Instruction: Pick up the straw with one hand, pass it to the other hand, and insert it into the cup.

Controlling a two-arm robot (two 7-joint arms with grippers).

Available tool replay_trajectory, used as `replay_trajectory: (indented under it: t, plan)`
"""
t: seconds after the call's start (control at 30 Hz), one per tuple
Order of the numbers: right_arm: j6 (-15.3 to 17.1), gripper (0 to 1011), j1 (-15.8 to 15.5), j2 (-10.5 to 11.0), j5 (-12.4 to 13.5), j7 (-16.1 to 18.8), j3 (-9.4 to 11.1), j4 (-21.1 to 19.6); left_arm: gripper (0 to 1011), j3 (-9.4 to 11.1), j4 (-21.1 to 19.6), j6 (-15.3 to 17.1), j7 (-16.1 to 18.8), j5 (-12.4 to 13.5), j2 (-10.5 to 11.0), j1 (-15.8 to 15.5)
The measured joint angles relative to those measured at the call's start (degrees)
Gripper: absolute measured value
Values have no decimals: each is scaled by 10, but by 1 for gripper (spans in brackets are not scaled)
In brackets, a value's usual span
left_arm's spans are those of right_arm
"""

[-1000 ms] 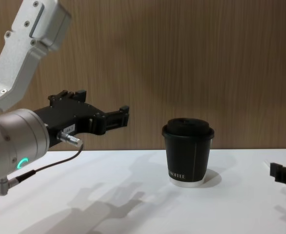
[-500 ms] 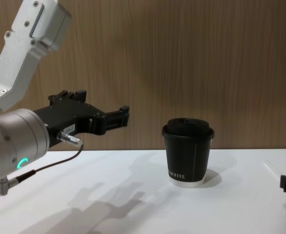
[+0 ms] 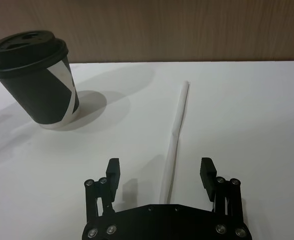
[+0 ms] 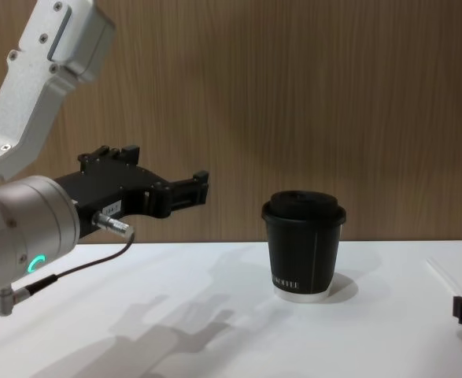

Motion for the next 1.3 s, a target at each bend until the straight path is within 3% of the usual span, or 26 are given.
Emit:
replay_trajectory:
  t: [0.43,0.93,1.17,1.3]
  plan:
    - [4,1001,6,15,-23,17,-11,9,1000,0,0,0,0,0,0,0]
    - [11,1001,11,6,-23,22,-2,26,1000,0,0,0,0,0,0,0]
    - [13,868,14,1,-21,23,2,31,1000,0,0,0,0,0,0,0]
    - [14,735,16,0,-20,23,4,34,1000,0,0,0,0,0,0,0]
